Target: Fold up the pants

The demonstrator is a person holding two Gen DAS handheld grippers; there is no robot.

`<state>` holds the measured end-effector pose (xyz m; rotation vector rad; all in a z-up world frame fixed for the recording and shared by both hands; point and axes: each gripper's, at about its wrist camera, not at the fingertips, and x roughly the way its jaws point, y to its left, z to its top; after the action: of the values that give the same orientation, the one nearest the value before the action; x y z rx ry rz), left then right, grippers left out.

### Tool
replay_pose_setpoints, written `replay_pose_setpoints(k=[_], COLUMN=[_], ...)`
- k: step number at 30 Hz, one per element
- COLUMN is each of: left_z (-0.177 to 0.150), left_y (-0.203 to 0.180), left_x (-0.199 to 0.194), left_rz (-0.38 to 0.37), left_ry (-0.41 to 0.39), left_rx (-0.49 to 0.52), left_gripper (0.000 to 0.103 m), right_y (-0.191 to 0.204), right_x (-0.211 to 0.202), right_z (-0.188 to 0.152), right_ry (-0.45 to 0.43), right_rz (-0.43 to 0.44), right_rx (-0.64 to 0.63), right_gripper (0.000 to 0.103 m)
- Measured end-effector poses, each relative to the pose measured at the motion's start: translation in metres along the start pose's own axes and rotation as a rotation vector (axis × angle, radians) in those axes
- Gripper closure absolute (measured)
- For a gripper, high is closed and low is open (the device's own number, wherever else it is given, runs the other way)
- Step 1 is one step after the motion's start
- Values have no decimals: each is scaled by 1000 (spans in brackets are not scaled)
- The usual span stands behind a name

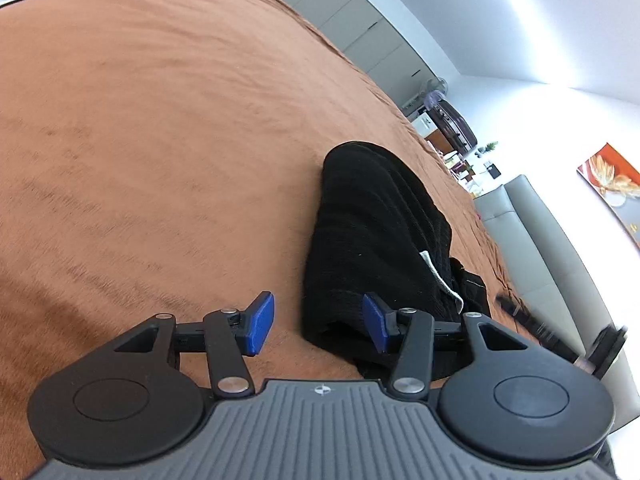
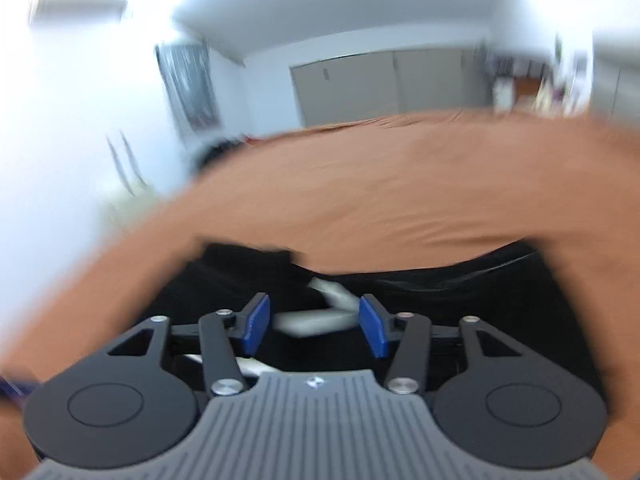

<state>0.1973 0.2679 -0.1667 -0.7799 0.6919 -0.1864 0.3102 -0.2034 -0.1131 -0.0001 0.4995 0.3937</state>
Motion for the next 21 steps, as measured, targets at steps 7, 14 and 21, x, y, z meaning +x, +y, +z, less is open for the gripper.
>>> replay_pose_setpoints(k=[7,14,21], left_z=[-11,-11,-7], left_y=[-8,-15,-12], left_x=[-1,-15,-21], left_rz=[0,7,13], left_ry=[8,-14,-40], left_rx=[9,34,21], left_gripper=[46,42,40], right_y=[20,26,22], right_x=[18,72,48], right_z=[-40,-47,-31], right_ry=[61,196,130], right_rz=[-125,-147,-129], right_rx=[-411,-693,-646], right_gripper=[49,51,76])
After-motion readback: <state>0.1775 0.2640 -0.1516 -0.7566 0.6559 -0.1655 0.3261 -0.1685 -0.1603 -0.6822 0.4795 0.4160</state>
